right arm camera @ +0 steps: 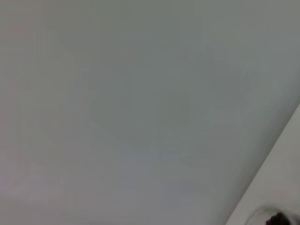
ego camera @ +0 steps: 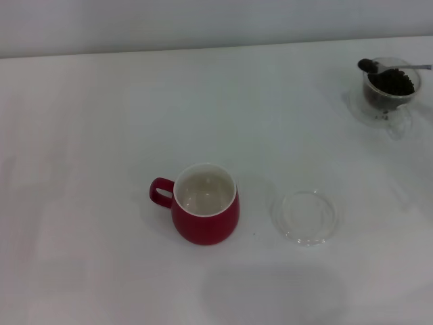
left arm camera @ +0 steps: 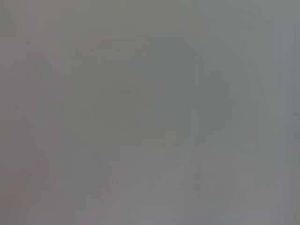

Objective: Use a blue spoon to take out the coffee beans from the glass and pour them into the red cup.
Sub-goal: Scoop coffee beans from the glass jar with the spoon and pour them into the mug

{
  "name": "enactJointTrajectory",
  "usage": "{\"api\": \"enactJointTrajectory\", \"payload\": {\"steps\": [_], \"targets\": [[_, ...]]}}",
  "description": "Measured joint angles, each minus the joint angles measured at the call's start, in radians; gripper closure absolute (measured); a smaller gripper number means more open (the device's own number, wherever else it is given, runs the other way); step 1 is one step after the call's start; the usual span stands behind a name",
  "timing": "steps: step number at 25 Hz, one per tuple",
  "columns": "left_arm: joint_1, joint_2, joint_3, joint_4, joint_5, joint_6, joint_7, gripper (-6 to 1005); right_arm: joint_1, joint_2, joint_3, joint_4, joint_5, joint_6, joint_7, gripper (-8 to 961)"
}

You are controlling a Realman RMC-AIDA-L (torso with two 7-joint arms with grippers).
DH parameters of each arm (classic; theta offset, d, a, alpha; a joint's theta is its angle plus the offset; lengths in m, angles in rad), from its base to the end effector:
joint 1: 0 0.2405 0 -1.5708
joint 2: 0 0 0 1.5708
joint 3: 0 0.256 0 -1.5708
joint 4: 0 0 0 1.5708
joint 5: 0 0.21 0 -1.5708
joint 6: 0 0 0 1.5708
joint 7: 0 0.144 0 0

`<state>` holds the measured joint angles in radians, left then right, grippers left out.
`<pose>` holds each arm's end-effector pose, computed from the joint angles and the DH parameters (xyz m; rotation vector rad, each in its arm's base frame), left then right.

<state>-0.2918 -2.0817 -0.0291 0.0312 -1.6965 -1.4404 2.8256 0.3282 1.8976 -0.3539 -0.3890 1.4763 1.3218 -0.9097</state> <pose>-0.3775 0.2605 0.0292 -1.4443 -0.5349 -0.7345 0.3950 0.3018 0.1101 -1.3237 1.8647 1.3613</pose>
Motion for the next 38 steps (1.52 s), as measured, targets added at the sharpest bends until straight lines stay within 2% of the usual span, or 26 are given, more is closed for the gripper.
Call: {"api": "enactJointTrajectory", "payload": {"steps": [12, 18, 28, 38], "targets": [[0.002, 0.000, 0.000, 0.000, 0.000, 0.000, 0.000, 126, -0.006, 0.046, -0.049, -0.013, -0.008, 0.101, -0.016, 774], [0.000, 0.001, 0.000, 0.000, 0.000, 0.021, 0.000, 127, -0.005, 0.082, -0.111, -0.036, -0.008, 0.134, -0.027, 774], [-0.003, 0.002, 0.002, 0.001, 0.001, 0.035, 0.000, 127, 0.005, 0.105, -0.174, -0.030, -0.002, 0.166, -0.041, 773], [-0.009, 0.002, 0.001, 0.002, 0.002, 0.049, 0.000, 126, 0.024, 0.112, -0.231, 0.001, 0.005, 0.211, -0.067, 772]]}}
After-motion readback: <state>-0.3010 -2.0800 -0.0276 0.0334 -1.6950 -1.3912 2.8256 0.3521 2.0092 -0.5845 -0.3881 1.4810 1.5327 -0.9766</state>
